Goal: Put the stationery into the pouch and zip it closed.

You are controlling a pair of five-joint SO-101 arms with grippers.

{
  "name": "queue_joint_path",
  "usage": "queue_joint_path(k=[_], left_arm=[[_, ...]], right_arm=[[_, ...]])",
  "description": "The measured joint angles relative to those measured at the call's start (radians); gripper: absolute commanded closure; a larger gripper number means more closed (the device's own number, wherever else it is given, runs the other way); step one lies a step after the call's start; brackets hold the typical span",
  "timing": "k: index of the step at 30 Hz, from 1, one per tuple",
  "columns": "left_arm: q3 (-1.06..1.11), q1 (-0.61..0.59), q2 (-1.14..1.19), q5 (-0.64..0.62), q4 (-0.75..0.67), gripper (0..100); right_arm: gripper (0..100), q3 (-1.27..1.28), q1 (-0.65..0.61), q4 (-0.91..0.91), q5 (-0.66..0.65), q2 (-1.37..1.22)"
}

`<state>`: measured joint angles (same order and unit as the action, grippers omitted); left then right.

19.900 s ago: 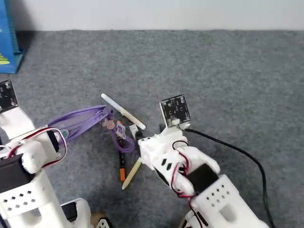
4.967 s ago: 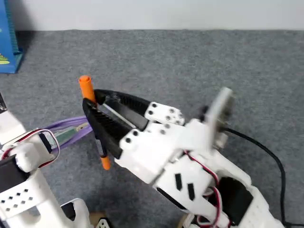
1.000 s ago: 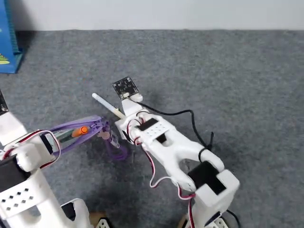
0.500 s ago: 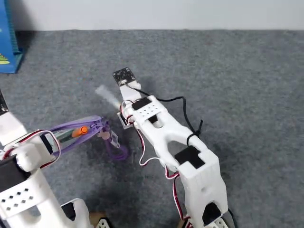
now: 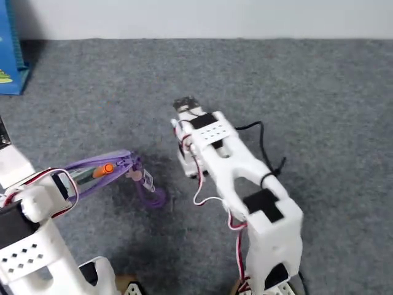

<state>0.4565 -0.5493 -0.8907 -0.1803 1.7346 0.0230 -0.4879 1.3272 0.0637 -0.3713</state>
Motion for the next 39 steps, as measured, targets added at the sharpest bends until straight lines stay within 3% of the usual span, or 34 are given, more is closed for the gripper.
queue_joint_path(k=[9, 15, 18, 27, 35, 39], left_arm=[[0.000, 0.000, 0.000, 0.000, 0.000, 99], [0.000, 0.000, 0.000, 0.000, 0.000, 99], [0.000, 0.000, 0.000, 0.000, 0.000, 99], [0.008, 0.000, -0.005, 0.000, 0.000, 99], [0.008, 0.000, -0.005, 0.000, 0.000, 99], [0.008, 0.000, -0.005, 0.000, 0.000, 99]], right_arm=[[97.6, 0.442, 0.000, 0.107, -0.110, 0.400], [75.3, 0.704, -0.005, 0.091, -0.152, 0.694], [75.8, 0.723, -0.002, 0.089, -0.155, 0.770], [80.8, 0.724, -0.006, -0.107, -0.155, 0.744], [80.8, 0.724, -0.101, -0.356, -0.157, 0.566], [80.8, 0.675, -0.100, -0.394, -0.155, 0.442]])
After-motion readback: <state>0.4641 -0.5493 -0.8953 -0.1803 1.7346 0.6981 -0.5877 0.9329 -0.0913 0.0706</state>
